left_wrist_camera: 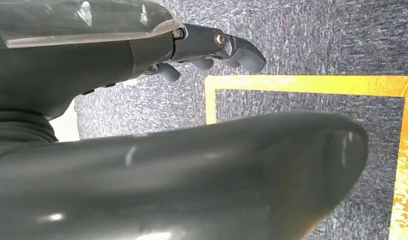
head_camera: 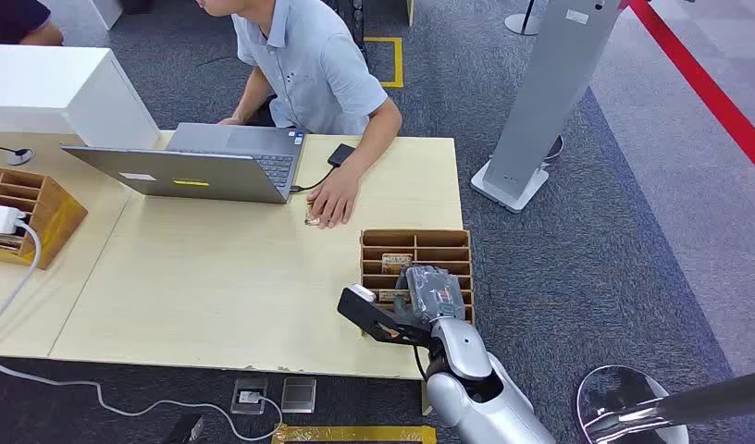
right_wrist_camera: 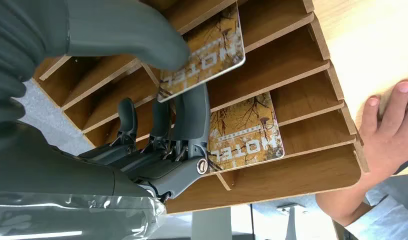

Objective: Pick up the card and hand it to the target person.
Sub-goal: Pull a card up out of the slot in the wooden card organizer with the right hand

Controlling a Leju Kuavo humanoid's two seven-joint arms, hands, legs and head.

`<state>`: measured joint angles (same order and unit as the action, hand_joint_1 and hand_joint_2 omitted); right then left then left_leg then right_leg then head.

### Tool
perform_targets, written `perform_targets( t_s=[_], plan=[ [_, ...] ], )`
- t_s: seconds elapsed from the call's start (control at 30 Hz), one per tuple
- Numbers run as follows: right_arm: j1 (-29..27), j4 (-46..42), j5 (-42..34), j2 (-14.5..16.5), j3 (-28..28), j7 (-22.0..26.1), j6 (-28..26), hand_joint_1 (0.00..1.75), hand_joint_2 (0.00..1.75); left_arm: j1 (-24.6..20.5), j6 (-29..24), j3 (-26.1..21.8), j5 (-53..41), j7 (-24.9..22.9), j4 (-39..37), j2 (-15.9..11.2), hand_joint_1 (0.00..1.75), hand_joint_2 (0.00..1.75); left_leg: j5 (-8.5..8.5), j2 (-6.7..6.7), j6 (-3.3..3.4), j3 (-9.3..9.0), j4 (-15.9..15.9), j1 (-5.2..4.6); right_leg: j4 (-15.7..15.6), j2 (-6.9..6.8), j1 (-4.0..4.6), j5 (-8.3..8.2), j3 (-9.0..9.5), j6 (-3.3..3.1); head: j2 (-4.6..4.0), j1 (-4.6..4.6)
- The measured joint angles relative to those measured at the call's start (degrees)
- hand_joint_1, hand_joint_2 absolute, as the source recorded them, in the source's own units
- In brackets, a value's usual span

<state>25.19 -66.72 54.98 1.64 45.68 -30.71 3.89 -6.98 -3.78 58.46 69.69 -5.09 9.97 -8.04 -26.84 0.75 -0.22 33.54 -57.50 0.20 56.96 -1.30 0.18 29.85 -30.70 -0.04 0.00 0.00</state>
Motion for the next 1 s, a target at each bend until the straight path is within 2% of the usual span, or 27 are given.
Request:
perform_targets(
  t_s=[0.13,0.2,0.23,0.37,0.4,0.8,1.0],
  plan=[
    [0.0,0.1,0.0,0.0,0.0,0.0,0.0,1.11,1.75,0.0,0.0,0.0,0.0,0.0,0.0,0.0,0.0,0.0,0.0,0.02,0.01,0.03,0.0,0.01,0.0,-0.01,0.01,0.0,-0.03,-0.01,0.0,0.0],
    [0.1,0.3,-0.1,0.2,0.1,0.0,0.2,1.18,1.75,0.0,-0.1,-0.2,0.1,-0.1,0.0,0.0,0.0,0.0,0.0,0.01,0.01,0.01,0.0,0.0,0.0,0.0,0.0,0.0,0.0,0.0,0.0,0.0],
    [0.3,0.5,-0.1,0.3,0.3,0.1,0.4,1.24,1.75,0.0,-0.1,-0.3,0.2,0.0,0.0,0.0,0.0,0.0,-0.01,0.02,0.01,0.03,0.0,0.01,0.0,0.0,0.01,0.0,-0.02,0.0,0.0,0.0],
    [0.6,1.1,-0.4,0.5,0.8,0.3,0.6,1.69,1.75,0.1,0.0,-1.4,1.1,0.4,0.0,0.0,0.0,0.0,-0.01,0.03,0.0,0.0,0.0,0.0,0.0,0.03,0.0,0.0,0.0,0.0,0.0,0.0],
    [0.7,1.2,-0.4,0.5,0.9,0.3,0.7,1.73,1.75,0.1,0.0,-1.6,1.2,0.5,0.0,0.0,0.0,0.0,-0.01,0.04,0.0,0.02,0.0,0.0,0.0,0.03,0.01,0.0,-0.02,-0.01,0.0,0.0],
    [0.1,-0.3,-1.2,-0.7,0.0,0.6,0.2,1.75,1.75,0.1,-0.3,-1.3,0.9,0.6,0.0,-0.1,0.0,0.0,0.01,0.02,0.01,0.02,0.0,0.01,0.0,0.0,0.01,-0.01,-0.01,0.0,0.0,0.0],
    [-1.2,-8.1,-2.1,-2.5,-1.1,0.7,-0.6,1.75,1.75,0.1,-0.4,-1.3,1.0,0.3,0.0,0.0,0.0,0.0,0.01,-0.03,0.01,0.04,0.0,0.0,0.0,-0.04,0.01,0.01,-0.02,0.0,0.0,0.0]
  ],
)
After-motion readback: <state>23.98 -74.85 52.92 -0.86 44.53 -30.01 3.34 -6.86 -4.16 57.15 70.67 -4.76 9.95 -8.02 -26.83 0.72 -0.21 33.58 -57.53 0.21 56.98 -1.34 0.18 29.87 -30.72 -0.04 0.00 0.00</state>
